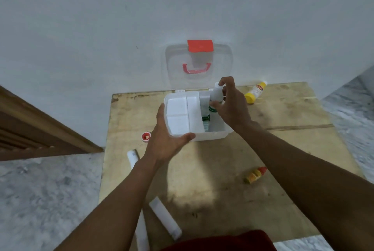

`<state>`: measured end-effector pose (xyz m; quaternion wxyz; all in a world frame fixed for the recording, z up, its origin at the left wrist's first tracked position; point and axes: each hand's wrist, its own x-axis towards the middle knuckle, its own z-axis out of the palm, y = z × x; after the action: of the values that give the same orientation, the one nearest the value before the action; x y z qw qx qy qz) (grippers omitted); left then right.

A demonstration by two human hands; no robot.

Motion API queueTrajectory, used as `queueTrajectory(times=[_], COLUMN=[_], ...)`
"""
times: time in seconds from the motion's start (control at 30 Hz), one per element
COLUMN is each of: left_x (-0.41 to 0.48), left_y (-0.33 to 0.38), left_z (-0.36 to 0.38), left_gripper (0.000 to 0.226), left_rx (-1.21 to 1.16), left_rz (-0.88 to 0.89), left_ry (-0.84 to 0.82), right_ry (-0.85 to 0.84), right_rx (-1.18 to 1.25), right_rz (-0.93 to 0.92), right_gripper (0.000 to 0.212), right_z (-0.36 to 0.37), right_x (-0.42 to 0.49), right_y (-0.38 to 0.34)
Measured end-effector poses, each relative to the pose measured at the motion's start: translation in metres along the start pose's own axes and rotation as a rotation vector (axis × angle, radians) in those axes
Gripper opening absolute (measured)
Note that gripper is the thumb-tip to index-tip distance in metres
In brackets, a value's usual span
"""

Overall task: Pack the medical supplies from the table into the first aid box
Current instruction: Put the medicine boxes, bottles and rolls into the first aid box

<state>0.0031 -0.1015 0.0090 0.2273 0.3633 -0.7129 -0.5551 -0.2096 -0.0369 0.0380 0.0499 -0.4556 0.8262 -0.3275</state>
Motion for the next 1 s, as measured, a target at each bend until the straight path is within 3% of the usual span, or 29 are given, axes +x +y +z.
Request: queueTrajectory(times=[0.33, 0.6, 0.87, 1.0], left_x=[0.0, 0.002, 0.002, 0.002], left_y=[-0.006, -0.005, -0.006, -0.007], left_z=[0.001, 0.001, 0.003, 0.003], left_gripper=[0.11, 0.109, 0.107, 0.105], left_rx=[0.048, 0.018, 0.018, 0.037], left_rz=[-0.023, -0.008, -0.009, -0.003], left_ry=[0.001, -0.016, -0.016, -0.012], right_ry=[-0.014, 0.017, 0.074, 0.044], right_rx=[-0.085, -0.35, -0.437, -0.391], right_rz=[-0.053, -0.135, -0.074, -0.039], right_gripper=[0.054, 0.056, 0.067, 0.057], right_z=[0.013, 0.012, 0.007, 0.006], right_x=[-0.002, -0.004, -0.006, -0.007], right_y=[0.01, 0.013, 0.02, 0.019])
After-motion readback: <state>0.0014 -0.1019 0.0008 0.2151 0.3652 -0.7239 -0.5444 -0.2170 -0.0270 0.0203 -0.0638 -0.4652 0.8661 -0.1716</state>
